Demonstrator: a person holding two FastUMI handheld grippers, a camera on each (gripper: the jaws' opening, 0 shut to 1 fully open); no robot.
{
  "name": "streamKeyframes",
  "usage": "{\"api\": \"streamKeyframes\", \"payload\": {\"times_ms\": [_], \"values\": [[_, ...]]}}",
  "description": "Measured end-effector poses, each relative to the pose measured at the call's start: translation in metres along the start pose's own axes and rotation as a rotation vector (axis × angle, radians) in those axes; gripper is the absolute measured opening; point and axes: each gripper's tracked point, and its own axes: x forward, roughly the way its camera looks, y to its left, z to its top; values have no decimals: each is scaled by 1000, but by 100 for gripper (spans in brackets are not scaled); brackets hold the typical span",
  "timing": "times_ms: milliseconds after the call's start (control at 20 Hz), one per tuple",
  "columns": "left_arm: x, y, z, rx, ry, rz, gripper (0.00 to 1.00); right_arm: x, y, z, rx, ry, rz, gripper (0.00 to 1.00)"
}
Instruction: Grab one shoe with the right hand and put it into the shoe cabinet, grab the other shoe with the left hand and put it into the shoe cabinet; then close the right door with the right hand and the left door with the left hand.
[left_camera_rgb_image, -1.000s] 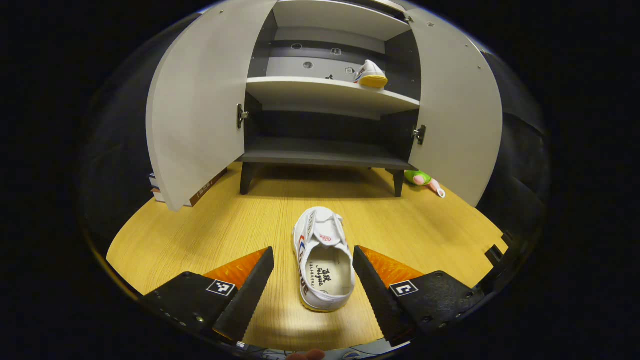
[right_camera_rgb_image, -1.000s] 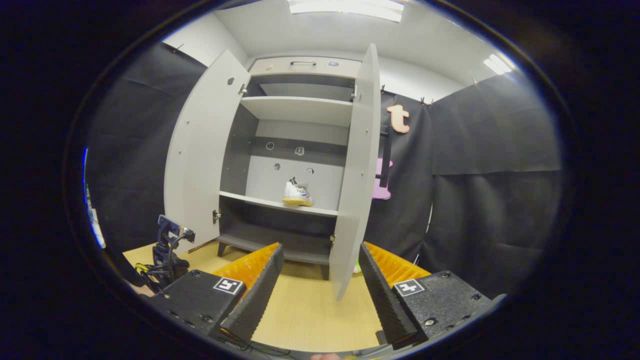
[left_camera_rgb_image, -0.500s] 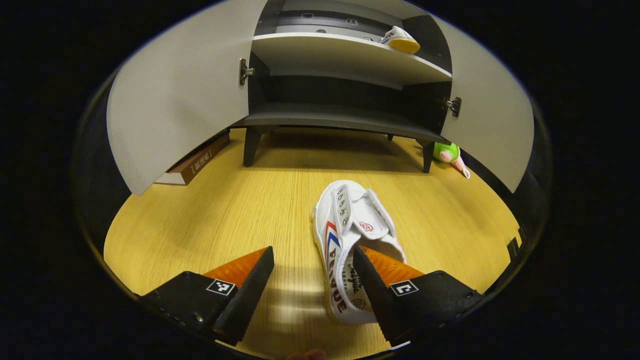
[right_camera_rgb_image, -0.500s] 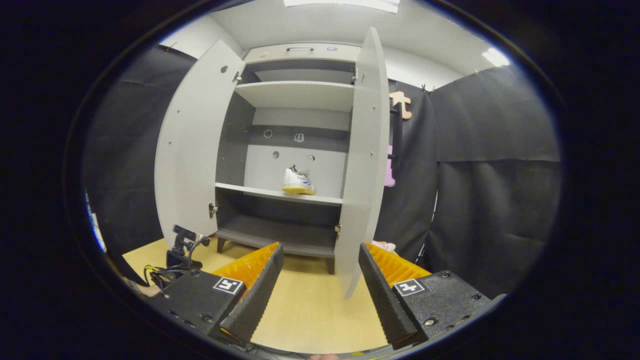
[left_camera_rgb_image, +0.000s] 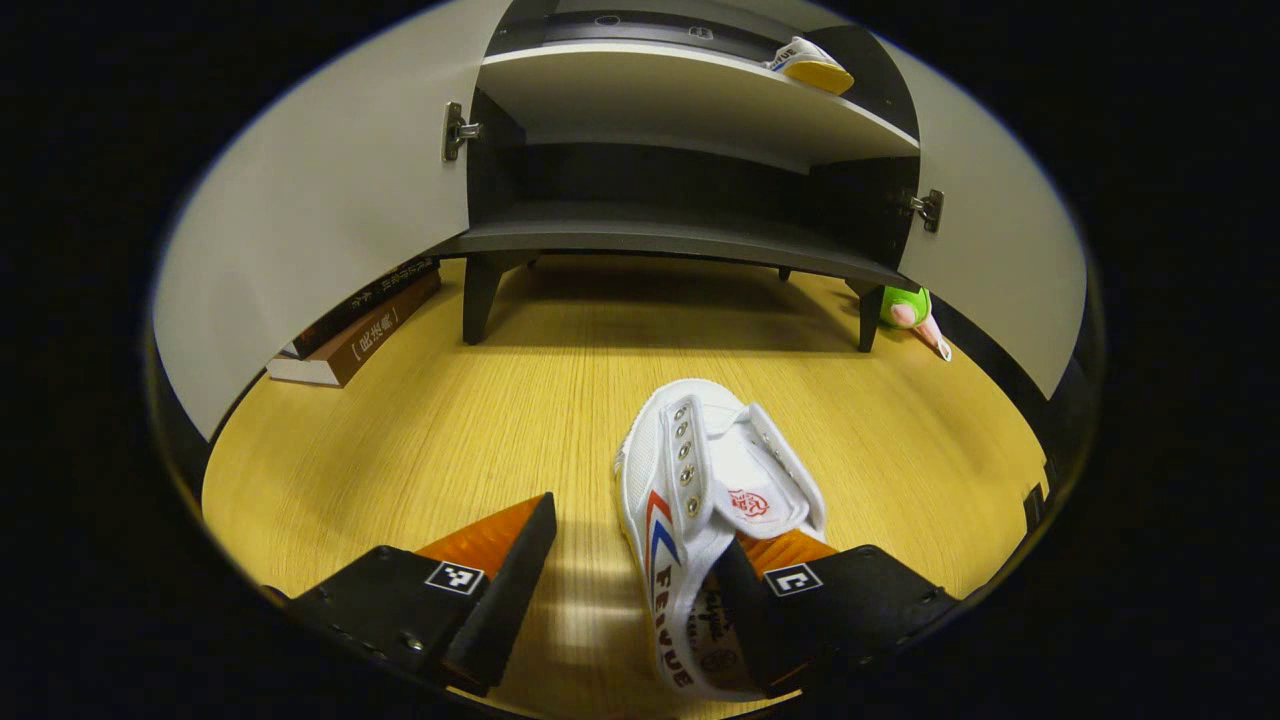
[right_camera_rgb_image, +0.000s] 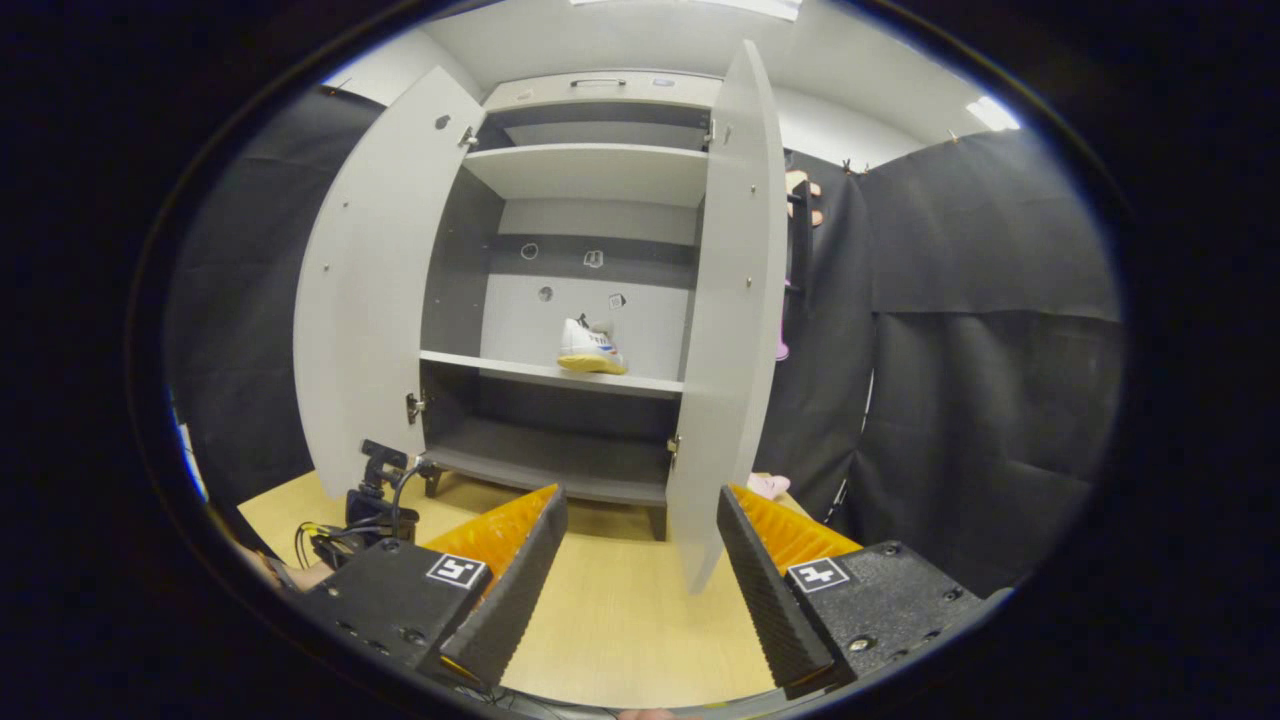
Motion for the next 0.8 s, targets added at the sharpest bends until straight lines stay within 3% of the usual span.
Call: {"api": "streamKeyframes", "payload": {"times_ms": [150,200,250,350,450,550,800], "values": [[8,-1,4,4,-16,4,76,4,0,-3,1,11,0,95],[8,0,4,4,-26,19,61,4,0,-4,-1,13,0,95],[11,-1,4,2,-28,27,37,5,-1,-4,-3,14,-1,95],[12,-2,6,-3,-46,48,23,6,-3,-5,-9,17,-4,95],[14,2,8,17,-60,70,18,6,-5,-7,-10,23,-7,95],[15,4,7,11,-64,59,0,5,-6,-9,-7,29,-8,95],[-12,2,20,17,-85,79,0,2,-5,-7,-16,19,0,95]]}}
